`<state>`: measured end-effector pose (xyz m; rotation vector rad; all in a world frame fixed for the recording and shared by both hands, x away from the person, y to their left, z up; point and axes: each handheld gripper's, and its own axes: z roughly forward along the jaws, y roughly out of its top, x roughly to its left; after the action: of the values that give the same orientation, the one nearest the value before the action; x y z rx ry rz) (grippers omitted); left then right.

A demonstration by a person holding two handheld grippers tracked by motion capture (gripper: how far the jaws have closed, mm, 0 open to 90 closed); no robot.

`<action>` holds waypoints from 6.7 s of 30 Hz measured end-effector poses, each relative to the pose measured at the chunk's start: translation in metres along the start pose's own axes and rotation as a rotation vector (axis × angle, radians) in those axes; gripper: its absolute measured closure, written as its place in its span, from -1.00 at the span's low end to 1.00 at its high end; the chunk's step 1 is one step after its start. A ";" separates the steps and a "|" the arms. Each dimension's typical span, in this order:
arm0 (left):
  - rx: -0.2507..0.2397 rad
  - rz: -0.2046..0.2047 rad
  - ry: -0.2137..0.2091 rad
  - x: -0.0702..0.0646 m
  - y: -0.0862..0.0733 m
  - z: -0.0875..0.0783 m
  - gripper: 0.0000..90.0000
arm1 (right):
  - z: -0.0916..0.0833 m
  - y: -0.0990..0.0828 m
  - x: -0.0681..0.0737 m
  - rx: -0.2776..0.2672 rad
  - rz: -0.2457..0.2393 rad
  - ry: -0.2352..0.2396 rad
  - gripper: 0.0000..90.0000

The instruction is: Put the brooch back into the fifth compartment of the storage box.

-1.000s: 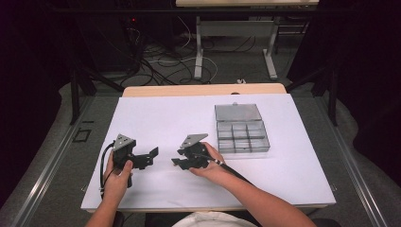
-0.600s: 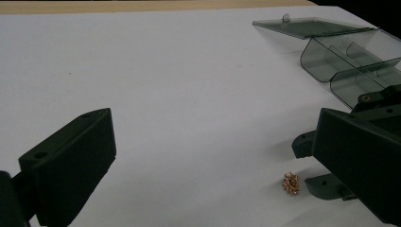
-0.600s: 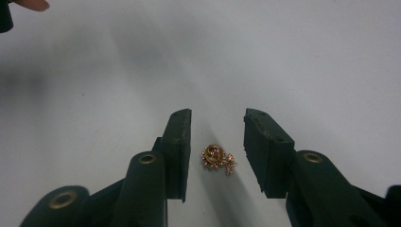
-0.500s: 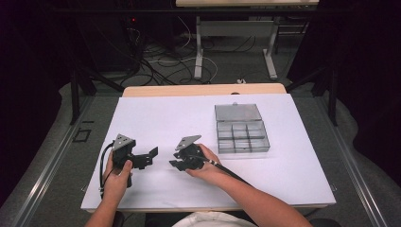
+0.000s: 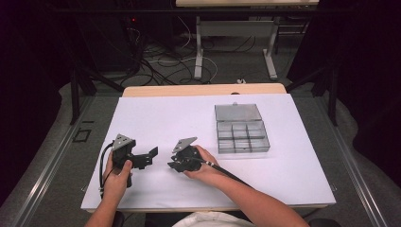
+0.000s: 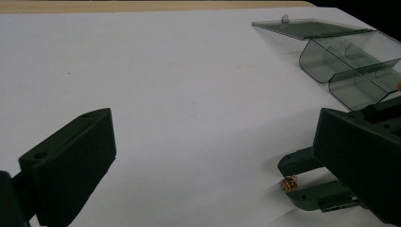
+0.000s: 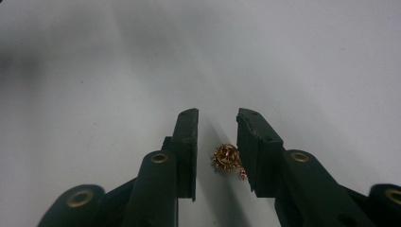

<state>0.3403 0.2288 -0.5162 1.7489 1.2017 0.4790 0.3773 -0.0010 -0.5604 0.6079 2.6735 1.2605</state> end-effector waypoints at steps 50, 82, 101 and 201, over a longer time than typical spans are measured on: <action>0.004 -0.008 -0.002 0.001 0.000 0.000 -0.99 | -0.007 -0.001 -0.005 0.018 0.152 -0.053 0.75; 0.009 -0.009 -0.004 0.001 0.000 0.000 -0.99 | -0.043 0.004 -0.044 -0.079 0.360 -0.135 0.75; 0.009 -0.011 -0.003 0.001 0.000 0.000 -0.99 | -0.078 0.002 -0.069 -0.111 0.401 -0.206 0.75; 0.017 -0.010 -0.001 -0.001 -0.001 0.001 -0.99 | -0.171 -0.088 -0.111 -0.064 0.541 -0.386 0.75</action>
<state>0.3405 0.2274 -0.5172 1.7562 1.2171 0.4635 0.4044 -0.2188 -0.5238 1.4649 2.2107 1.1670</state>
